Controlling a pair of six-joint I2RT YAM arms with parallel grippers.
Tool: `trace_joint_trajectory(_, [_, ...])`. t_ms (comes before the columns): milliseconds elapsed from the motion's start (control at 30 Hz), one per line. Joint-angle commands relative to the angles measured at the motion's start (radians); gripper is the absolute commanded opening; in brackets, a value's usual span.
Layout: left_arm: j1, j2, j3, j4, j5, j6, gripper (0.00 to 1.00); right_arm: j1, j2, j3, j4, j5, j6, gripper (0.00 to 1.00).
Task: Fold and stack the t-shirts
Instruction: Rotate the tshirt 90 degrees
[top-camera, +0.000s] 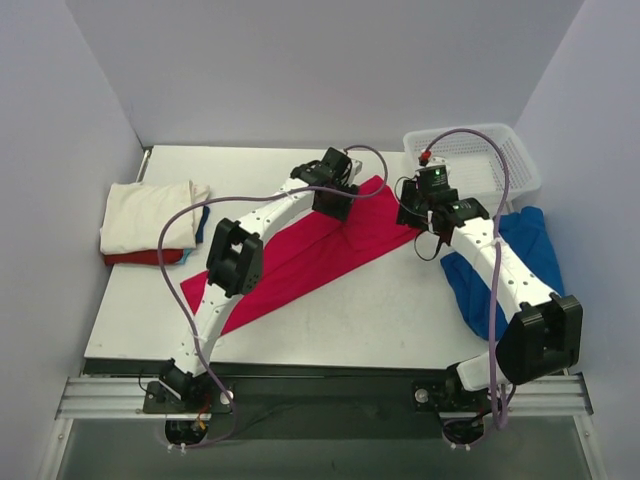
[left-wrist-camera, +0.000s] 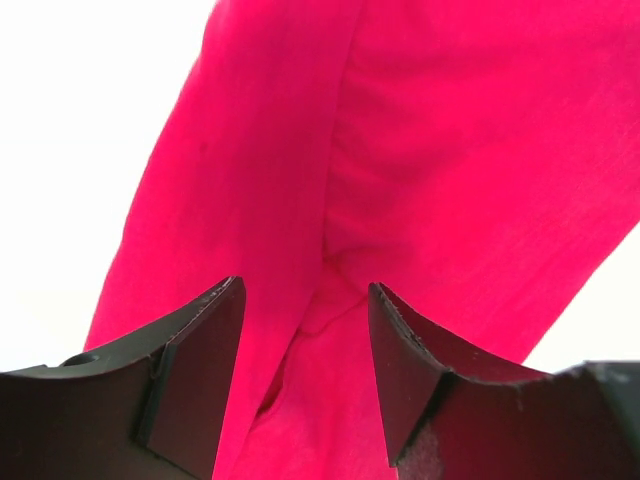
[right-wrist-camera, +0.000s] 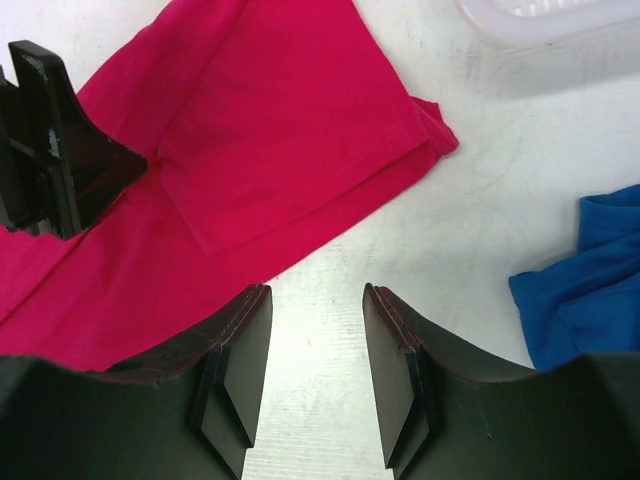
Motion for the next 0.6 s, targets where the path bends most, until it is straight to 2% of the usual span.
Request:
trace_joint_trajectory(0, [-0.014,0.055,0.092,-0.05,-0.02,0.034,0.63,0.009,-0.066,-0.029,-0.02,0.058,0.028,0.42])
trace_joint_trajectory(200, [-0.022,0.13,0.098,-0.067,-0.039,0.011,0.63,0.011,-0.141,-0.074,-0.036,0.035,0.062,0.42])
trace_joint_trajectory(300, [-0.023,0.168,0.139,-0.079,-0.101,-0.016,0.63,0.012,-0.186,-0.11,-0.042,0.032,0.074,0.42])
trace_joint_trajectory(467, [-0.022,0.252,0.26,-0.186,-0.308,-0.119,0.64,0.015,-0.253,-0.178,-0.046,0.026,0.073,0.42])
trace_joint_trajectory(500, [-0.019,0.262,0.265,-0.201,-0.385,-0.165,0.66,0.017,-0.256,-0.184,-0.052,0.026,0.071,0.42])
trace_joint_trajectory(567, [0.006,0.265,0.264,-0.234,-0.427,-0.202,0.67,0.026,-0.259,-0.201,-0.065,0.022,0.062,0.42])
